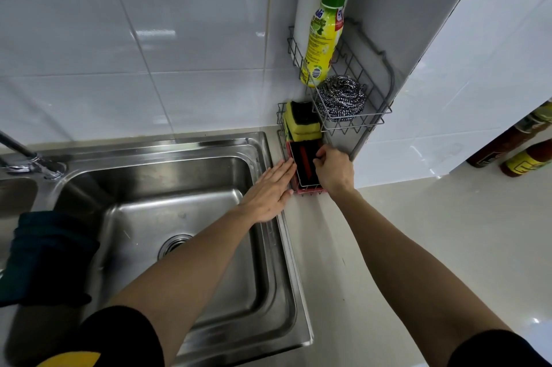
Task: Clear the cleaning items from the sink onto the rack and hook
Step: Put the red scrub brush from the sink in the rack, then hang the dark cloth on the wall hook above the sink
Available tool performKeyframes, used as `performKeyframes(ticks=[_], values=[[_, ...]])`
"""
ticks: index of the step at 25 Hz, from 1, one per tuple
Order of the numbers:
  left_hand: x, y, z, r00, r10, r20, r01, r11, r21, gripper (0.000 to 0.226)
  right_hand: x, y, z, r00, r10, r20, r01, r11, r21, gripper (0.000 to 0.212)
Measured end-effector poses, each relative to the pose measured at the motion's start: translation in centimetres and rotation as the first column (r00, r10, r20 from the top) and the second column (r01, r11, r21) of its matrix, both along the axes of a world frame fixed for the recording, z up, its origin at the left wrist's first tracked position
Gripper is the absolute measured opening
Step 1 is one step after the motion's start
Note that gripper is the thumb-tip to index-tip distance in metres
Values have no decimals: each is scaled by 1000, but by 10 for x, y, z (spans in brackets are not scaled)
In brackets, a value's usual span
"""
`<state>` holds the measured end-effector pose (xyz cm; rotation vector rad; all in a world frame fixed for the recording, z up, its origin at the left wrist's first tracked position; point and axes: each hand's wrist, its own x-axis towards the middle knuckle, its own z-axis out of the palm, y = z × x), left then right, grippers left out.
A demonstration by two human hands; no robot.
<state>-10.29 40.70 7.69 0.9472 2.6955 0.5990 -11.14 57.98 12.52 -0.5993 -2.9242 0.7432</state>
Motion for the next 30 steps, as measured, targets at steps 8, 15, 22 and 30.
performKeyframes(ticks=[8,15,22,30], values=[[33,-112,0,960,268,-82,-254,956,150,60,34,-46,5,896,228,-382,-213,974,80,17],[98,-340,-24,719,683,-128,-683,729,49,52,70,-204,-55,902,325,-284,-394,887,-240,9],[131,-461,-43,258,897,359,-965,260,43,56,100,-391,-109,889,452,-74,-428,766,-480,12],[125,-486,-47,-292,391,873,-954,-60,-292,71,86,-499,-113,888,454,66,-286,660,-695,60]])
